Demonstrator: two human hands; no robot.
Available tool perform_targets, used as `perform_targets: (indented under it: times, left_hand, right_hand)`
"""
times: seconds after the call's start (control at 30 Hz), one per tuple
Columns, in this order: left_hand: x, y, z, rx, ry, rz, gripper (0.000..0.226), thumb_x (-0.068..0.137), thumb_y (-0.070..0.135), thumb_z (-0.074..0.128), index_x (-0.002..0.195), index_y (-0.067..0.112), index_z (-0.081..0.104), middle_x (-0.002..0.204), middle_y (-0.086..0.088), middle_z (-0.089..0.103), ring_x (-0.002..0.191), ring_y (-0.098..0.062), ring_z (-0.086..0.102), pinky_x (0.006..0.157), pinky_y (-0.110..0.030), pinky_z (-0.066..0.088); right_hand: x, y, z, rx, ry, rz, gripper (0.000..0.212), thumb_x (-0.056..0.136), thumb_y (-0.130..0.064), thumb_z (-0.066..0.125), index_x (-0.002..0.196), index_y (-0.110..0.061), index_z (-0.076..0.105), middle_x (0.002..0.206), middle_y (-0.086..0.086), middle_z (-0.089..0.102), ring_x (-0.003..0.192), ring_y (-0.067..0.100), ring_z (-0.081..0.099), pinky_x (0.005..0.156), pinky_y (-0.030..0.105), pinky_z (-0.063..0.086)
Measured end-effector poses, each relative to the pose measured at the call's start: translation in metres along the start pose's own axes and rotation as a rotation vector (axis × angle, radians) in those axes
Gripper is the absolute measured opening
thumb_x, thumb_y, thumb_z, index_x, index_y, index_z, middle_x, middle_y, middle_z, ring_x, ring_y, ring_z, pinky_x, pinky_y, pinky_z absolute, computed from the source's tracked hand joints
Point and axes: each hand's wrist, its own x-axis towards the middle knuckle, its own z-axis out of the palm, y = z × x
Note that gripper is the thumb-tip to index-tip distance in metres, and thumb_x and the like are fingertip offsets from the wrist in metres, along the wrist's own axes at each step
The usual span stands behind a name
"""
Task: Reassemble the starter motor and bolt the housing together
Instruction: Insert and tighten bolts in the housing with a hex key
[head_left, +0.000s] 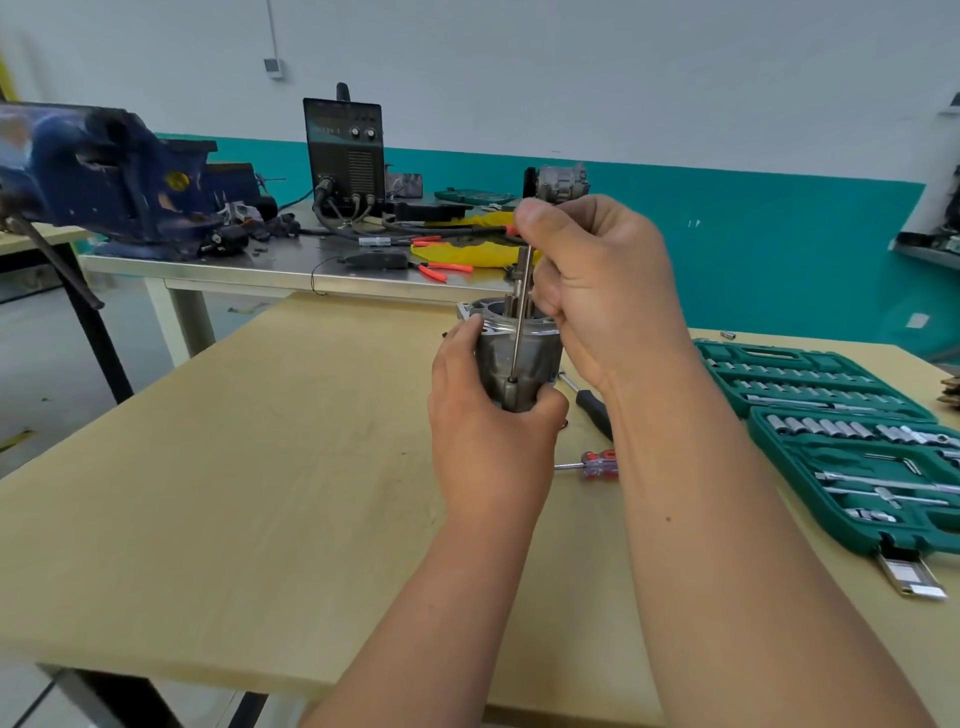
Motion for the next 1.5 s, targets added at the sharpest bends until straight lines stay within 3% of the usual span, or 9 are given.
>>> perform_targets:
  times: [0.37, 0.53, 0.63, 0.8, 0.97, 1.17, 1.3, 1.4, 1.5]
  left_hand:
    - [0.007, 0.000, -0.010, -0.010, -0.083, -0.058, 0.075, 0.068, 0.023, 0.075, 0.134, 0.041, 0.043, 0.125, 0.019, 0.055, 0.107, -0.004, 0.059, 0.090, -0.029, 0.053]
    - [0.032, -0.007, -0.033, -0.067, -0.207, -0.151, 0.072, 0.070, 0.022, 0.079, 0.126, 0.053, 0.045, 0.096, 0.044, 0.058, 0.079, 0.012, 0.062, 0.056, -0.010, 0.052]
    - [0.049, -0.011, -0.045, -0.121, -0.182, -0.230, 0.066, 0.071, 0.019, 0.078, 0.127, 0.043, 0.052, 0.109, 0.028, 0.061, 0.080, -0.003, 0.068, 0.057, -0.022, 0.057]
    - [0.068, -0.024, -0.073, -0.269, -0.204, -0.555, 0.040, 0.084, 0.017, 0.067, 0.121, 0.028, 0.062, 0.103, -0.008, 0.067, 0.075, -0.027, 0.069, 0.052, -0.035, 0.055]
    - [0.057, -0.037, -0.086, -0.241, -0.334, -0.803, 0.020, 0.087, 0.029, 0.060, 0.094, 0.010, 0.059, 0.058, -0.008, 0.065, 0.045, -0.024, 0.061, 0.041, -0.031, 0.047]
    - [0.046, -0.042, -0.065, -0.253, -0.383, -0.922, 0.022, 0.086, 0.033, 0.061, 0.092, 0.012, 0.059, 0.057, -0.007, 0.066, 0.045, -0.024, 0.061, 0.044, -0.031, 0.049]
    - [0.050, -0.046, -0.064, -0.152, -0.369, -0.825, 0.017, 0.085, 0.027, 0.063, 0.090, 0.011, 0.063, 0.070, -0.011, 0.070, 0.054, -0.026, 0.063, 0.051, -0.033, 0.051]
    - [0.063, -0.052, -0.075, 0.390, -0.343, -0.385, 0.012, 0.083, 0.032, 0.065, 0.085, 0.021, 0.070, 0.088, -0.001, 0.072, 0.072, -0.017, 0.064, 0.064, -0.031, 0.050]
    - [0.075, -0.036, -0.078, 0.777, -0.236, 0.036, 0.012, 0.084, 0.043, 0.060, 0.091, 0.033, 0.063, 0.085, 0.018, 0.062, 0.064, -0.007, 0.058, 0.057, -0.025, 0.043]
  right_hand:
    - [0.015, -0.010, -0.037, 0.364, -0.028, 0.007, 0.019, 0.087, -0.022, 0.065, 0.072, -0.015, 0.055, 0.053, -0.004, 0.048, 0.042, 0.009, 0.044, 0.041, 0.021, 0.036]
    - [-0.018, 0.036, -0.125, -0.410, 0.071, 0.493, 0.031, 0.091, -0.021, 0.061, 0.061, -0.013, 0.054, 0.053, 0.005, 0.047, 0.038, 0.012, 0.040, 0.041, 0.021, 0.032]
    - [-0.046, 0.062, -0.161, -0.492, 0.081, 0.721, 0.025, 0.090, -0.022, 0.063, 0.070, -0.009, 0.057, 0.050, 0.003, 0.051, 0.040, 0.013, 0.045, 0.043, 0.023, 0.037]
    - [-0.053, 0.081, -0.184, -0.570, 0.239, 0.679, 0.025, 0.092, -0.022, 0.061, 0.073, -0.006, 0.059, 0.054, 0.006, 0.055, 0.040, 0.016, 0.049, 0.045, 0.026, 0.043]
    - [-0.054, 0.091, -0.175, -0.875, 0.242, 0.565, 0.015, 0.092, -0.028, 0.058, 0.106, -0.023, 0.063, 0.085, 0.002, 0.069, 0.059, 0.016, 0.064, 0.060, 0.034, 0.055]
    - [-0.061, 0.096, -0.159, -1.461, -0.039, 0.504, 0.036, 0.092, -0.037, 0.053, 0.126, -0.027, 0.055, 0.117, -0.002, 0.059, 0.085, 0.009, 0.061, 0.072, 0.030, 0.055]
    - [-0.059, 0.111, -0.135, -1.525, -0.340, 0.171, 0.059, 0.089, -0.054, 0.049, 0.142, -0.030, 0.035, 0.145, -0.004, 0.037, 0.134, 0.019, 0.035, 0.108, 0.041, 0.033]
    - [-0.057, 0.118, -0.116, -1.610, -0.599, 0.057, 0.048, 0.092, -0.052, 0.044, 0.134, -0.029, 0.046, 0.134, -0.003, 0.049, 0.127, 0.019, 0.037, 0.110, 0.043, 0.027]
    - [-0.051, 0.115, -0.115, -1.591, -0.508, 0.033, 0.032, 0.095, -0.046, 0.043, 0.113, -0.027, 0.061, 0.107, -0.005, 0.061, 0.103, 0.015, 0.048, 0.096, 0.038, 0.038]
